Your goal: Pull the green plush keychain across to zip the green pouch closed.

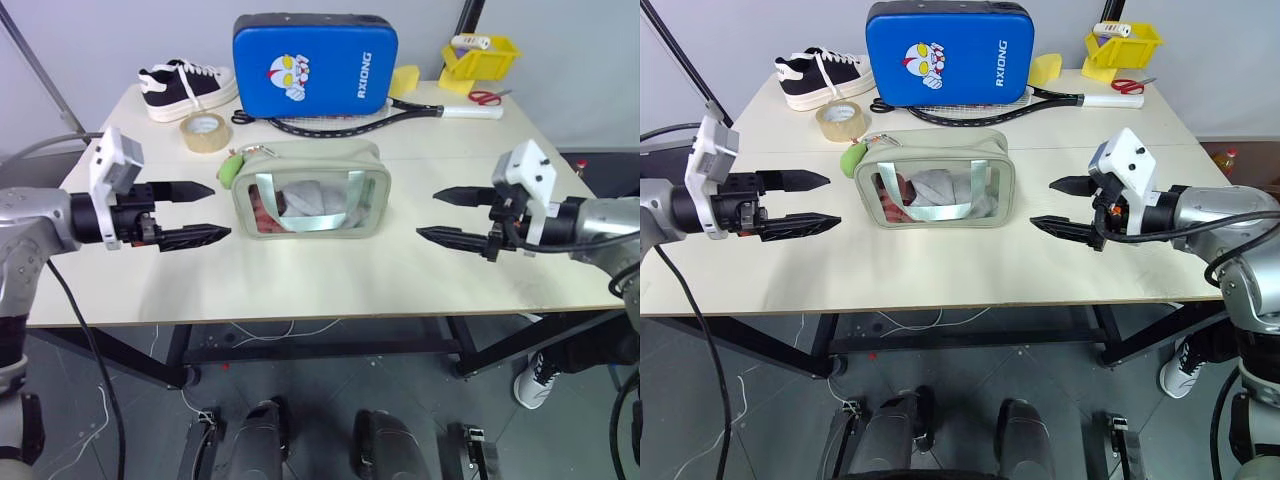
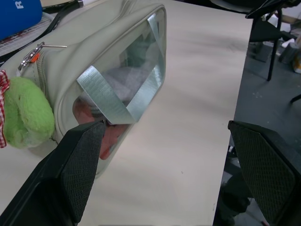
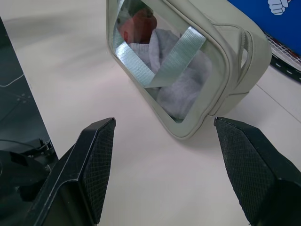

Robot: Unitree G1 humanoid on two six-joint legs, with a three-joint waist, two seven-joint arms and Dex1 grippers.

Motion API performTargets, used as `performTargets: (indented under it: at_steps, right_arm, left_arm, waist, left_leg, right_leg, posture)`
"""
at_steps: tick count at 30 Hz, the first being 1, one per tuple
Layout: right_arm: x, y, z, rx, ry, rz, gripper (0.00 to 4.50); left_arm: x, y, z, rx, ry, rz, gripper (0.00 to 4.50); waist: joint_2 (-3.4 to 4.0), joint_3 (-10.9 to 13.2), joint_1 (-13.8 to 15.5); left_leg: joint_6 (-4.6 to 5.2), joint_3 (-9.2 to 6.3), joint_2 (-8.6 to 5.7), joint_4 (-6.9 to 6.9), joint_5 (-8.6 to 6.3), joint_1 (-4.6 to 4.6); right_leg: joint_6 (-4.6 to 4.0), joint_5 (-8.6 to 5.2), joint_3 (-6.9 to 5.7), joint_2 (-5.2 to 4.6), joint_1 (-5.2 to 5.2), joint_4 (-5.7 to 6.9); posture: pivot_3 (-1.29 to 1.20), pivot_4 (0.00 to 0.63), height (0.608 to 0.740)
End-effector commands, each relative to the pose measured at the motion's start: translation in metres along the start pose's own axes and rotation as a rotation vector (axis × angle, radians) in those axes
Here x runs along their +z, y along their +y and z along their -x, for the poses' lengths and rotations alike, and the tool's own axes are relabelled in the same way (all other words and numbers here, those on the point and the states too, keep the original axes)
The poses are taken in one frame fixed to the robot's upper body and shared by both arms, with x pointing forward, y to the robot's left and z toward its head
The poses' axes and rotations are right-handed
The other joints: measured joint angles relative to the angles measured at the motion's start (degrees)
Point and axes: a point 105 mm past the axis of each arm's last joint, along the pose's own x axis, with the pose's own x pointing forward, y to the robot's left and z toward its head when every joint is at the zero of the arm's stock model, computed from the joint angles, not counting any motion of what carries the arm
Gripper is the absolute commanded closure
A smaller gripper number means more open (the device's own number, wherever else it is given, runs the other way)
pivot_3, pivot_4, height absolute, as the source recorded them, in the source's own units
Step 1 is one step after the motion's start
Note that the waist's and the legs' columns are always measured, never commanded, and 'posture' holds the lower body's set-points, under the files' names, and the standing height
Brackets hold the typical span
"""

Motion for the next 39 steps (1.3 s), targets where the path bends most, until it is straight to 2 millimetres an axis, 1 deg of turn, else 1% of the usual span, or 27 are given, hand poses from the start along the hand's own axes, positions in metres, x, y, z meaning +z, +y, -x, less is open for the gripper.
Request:
performTargets:
  at_steps: [1,3,5,11,13,16,19,20,23,25,27,30,33,35,36,37,39]
  right_arm:
    - [0.014,-0.004,0.006,-0.026,-0.028,0.055,1.04]
    - [0.014,-0.005,0.005,-0.029,-0.027,0.048,1.04]
    - [0.015,-0.005,0.004,-0.032,-0.026,0.041,1.04]
    - [0.021,-0.005,-0.002,-0.025,-0.029,0.054,1.04]
    - [0.026,-0.005,-0.005,-0.018,-0.039,0.071,1.04]
    - [0.045,-0.006,-0.027,0.018,-0.016,0.070,1.04]
    - [0.071,-0.004,-0.050,0.076,-0.039,0.113,1.04]
    - [0.078,-0.006,-0.060,0.082,-0.033,0.132,1.04]
    - [0.094,-0.013,-0.084,0.077,-0.018,0.189,1.04]
    - [0.101,-0.017,-0.097,0.074,-0.010,0.205,1.04]
    - [0.103,-0.018,-0.114,0.088,0.031,0.219,1.04]
    - [0.095,-0.019,-0.142,0.101,0.113,0.261,1.04]
    - [0.091,-0.021,-0.162,0.096,0.144,0.292,1.04]
    - [0.089,-0.022,-0.171,0.093,0.158,0.305,1.53]
    - [0.090,-0.022,-0.173,0.099,0.157,0.309,1.87]
    - [0.091,-0.022,-0.174,0.105,0.154,0.313,2.37]
    - [0.095,-0.022,-0.173,0.117,0.142,0.315,3.52]
  left_arm:
    - [0.018,0.000,0.007,0.003,-0.068,-0.004,0.02]
    - [0.024,0.004,0.007,0.025,-0.099,0.038,0.02]
    - [0.024,0.007,0.010,0.043,-0.083,-0.012,0.02]
    - [0.032,0.008,0.014,0.042,-0.114,-0.022,0.02]
    - [0.034,0.008,0.016,0.035,-0.122,-0.026,0.02]
    - [0.047,0.008,0.022,0.033,-0.192,-0.008,0.02]
    - [0.058,0.011,0.022,0.058,-0.275,-0.004,0.02]
    - [0.060,0.012,0.022,0.065,-0.292,-0.003,0.02]
    - [0.054,0.010,0.019,0.062,-0.291,0.004,0.02]
    - [0.051,0.009,0.018,0.056,-0.286,0.008,0.02]
    - [0.049,0.007,0.016,0.049,-0.274,0.003,0.02]
    - [0.045,0.005,0.016,0.046,-0.258,-0.001,0.02]
    - [0.040,0.003,0.015,0.043,-0.238,-0.008,0.02]
    - [0.039,0.002,0.013,0.041,-0.235,-0.009,0.00]
    - [0.039,0.001,0.013,0.039,-0.236,-0.008,0.00]
    - [0.038,0.001,0.013,0.039,-0.235,-0.009,0.00]
    - [0.038,0.001,0.012,0.040,-0.233,-0.011,0.00]
  waist:
    - [0.00,0.0,0.0]
    - [0.00,0.0,0.0]
    - [0.00,0.0,0.0]
    - [0.00,0.0,0.0]
    - [0.00,0.0,0.0]
    - [0.04,0.0,-0.4]
    - [0.04,0.0,-0.7]
    - [0.04,0.0,-0.7]
    - [0.04,0.0,-1.0]
    - [0.03,0.0,-0.9]
    - [0.03,0.0,-1.2]
    - [0.02,0.0,-1.5]
    - [0.02,0.0,-1.5]
    - [0.03,0.0,-1.4]
    - [0.02,0.0,-1.4]
    - [0.02,0.0,-1.3]
    - [0.02,0.0,-1.4]
  left_leg:
    - [0.00,0.00,0.00,0.00,0.00,0.00]
    - [0.00,0.00,0.00,0.00,0.00,0.00]
    - [0.00,-0.01,0.00,0.01,0.00,-0.01]
    - [0.00,0.00,0.00,0.00,0.00,0.01]
    - [0.00,0.01,0.00,0.00,0.00,0.01]
    - [0.00,0.03,0.02,0.02,0.00,0.00]
    - [0.00,0.03,0.04,-0.02,0.00,-0.02]
    - [0.00,0.04,0.04,-0.05,0.00,-0.04]
    - [0.00,0.10,0.04,-0.12,0.01,-0.06]
    - [-0.01,0.12,0.03,-0.11,0.03,-0.11]
    - [-0.03,0.16,0.03,-0.04,0.05,-0.19]
    - [-0.07,0.17,0.03,0.06,0.09,-0.20]
    - [-0.15,0.16,0.05,0.09,0.14,-0.13]
    - [-0.20,0.15,0.06,0.09,0.16,-0.12]
    - [-0.22,0.15,0.06,0.09,0.18,-0.12]
    - [-0.23,0.15,0.06,0.10,0.19,-0.13]
    - [-0.23,0.16,0.06,0.11,0.19,-0.13]
  right_leg:
    - [0.00,0.00,0.00,0.00,0.00,0.00]
    - [0.00,0.00,0.00,0.00,0.00,0.00]
    - [0.00,0.00,0.00,0.00,-0.01,0.01]
    - [0.00,0.00,0.00,0.00,0.00,0.02]
    - [0.00,0.00,0.00,0.00,-0.01,0.02]
    - [-0.09,0.06,0.00,0.00,-0.08,0.02]
    - [-0.16,0.12,0.00,0.00,-0.24,0.07]
    - [-0.17,0.12,0.00,0.01,-0.32,0.10]
    - [-0.16,0.12,0.01,0.01,-0.38,0.14]
    - [-0.13,0.12,0.01,0.02,-0.35,0.19]
    - [-0.10,0.13,0.01,0.02,-0.24,0.28]
    - [-0.08,0.14,0.03,0.02,-0.27,0.51]
    - [-0.08,0.12,0.05,0.02,-0.35,0.81]
    - [-0.06,0.10,0.04,0.03,-0.38,0.92]
    - [-0.05,0.10,0.04,0.03,-0.41,0.95]
    - [-0.05,0.10,0.04,0.02,-0.41,0.96]
    - [-0.05,0.10,0.05,0.02,-0.40,0.95]
  posture:
    - [0.00,0.150,0.723]
    - [0.00,0.150,0.723]
    - [0.00,0.150,0.723]
    - [0.00,0.150,0.723]
    - [0.00,0.150,0.723]
    - [0.00,0.150,0.723]
    - [0.00,0.150,0.723]
    - [0.00,0.150,0.723]
    - [0.00,0.150,0.723]
    - [0.00,0.150,0.723]
    - [0.00,0.150,0.723]
    - [0.00,0.150,0.723]
    - [0.00,0.150,0.723]
    - [0.00,0.150,0.723]
    - [0.00,0.150,0.723]
    - [0.00,0.150,0.723]
    - [0.00,0.150,0.723]
